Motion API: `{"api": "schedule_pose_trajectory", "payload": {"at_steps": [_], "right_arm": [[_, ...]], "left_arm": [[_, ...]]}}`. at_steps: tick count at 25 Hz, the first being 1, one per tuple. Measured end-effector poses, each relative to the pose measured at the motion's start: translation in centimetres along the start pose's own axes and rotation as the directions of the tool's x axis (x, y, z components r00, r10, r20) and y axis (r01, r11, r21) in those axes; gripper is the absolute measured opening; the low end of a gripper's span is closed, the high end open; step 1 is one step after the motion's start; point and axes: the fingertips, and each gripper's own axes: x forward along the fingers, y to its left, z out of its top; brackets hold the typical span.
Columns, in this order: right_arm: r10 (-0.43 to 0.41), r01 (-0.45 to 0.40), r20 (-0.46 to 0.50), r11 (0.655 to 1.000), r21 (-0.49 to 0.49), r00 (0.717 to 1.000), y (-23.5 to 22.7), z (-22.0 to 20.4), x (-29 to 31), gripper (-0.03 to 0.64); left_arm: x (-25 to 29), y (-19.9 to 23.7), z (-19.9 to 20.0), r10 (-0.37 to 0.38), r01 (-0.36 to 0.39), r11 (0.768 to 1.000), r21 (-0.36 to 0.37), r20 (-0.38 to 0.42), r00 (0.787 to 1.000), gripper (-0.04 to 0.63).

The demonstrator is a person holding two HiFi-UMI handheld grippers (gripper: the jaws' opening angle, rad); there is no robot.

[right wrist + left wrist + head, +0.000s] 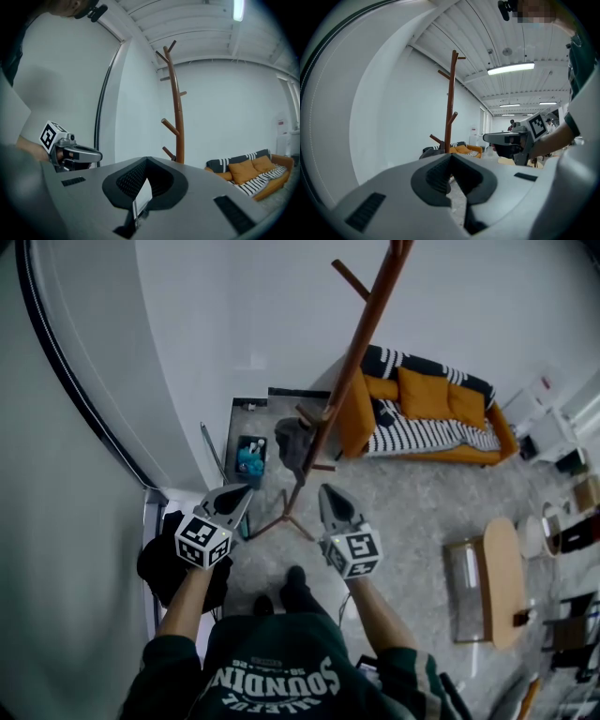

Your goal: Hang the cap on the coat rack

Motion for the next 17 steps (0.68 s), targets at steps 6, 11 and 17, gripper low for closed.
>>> {"api": "schedule_pose_trajectory", "payload": {"at_steps": [6, 11, 17], "right_arm": [[-0.004, 0.004, 0.019, 1.000, 0.006, 1.000, -0.1, 0.6, -0.5, -0.004], [-0.013, 0.013, -0.007, 1.000, -0.006, 1.000, -0.2, 0.1, -0.4, -0.003], [-0.002, 0.002, 0.015, 1.000, -0.007, 1.000, -0.2, 0.4, -0.3, -0.003]], "left_arm": [[-0.2, -0.4, 0.2, -0.003, 0.003, 1.000, -0.003, -0.008, 1.000, 0.000], [0.2, 0.0, -0.8, -0.008, 0.008, 1.000, -0.011, -0.020, 1.000, 0.000], [0.3, -0.3, -1.0, -0.015, 0.014, 1.000, -0.016, -0.028, 0.999, 0.000]]}}
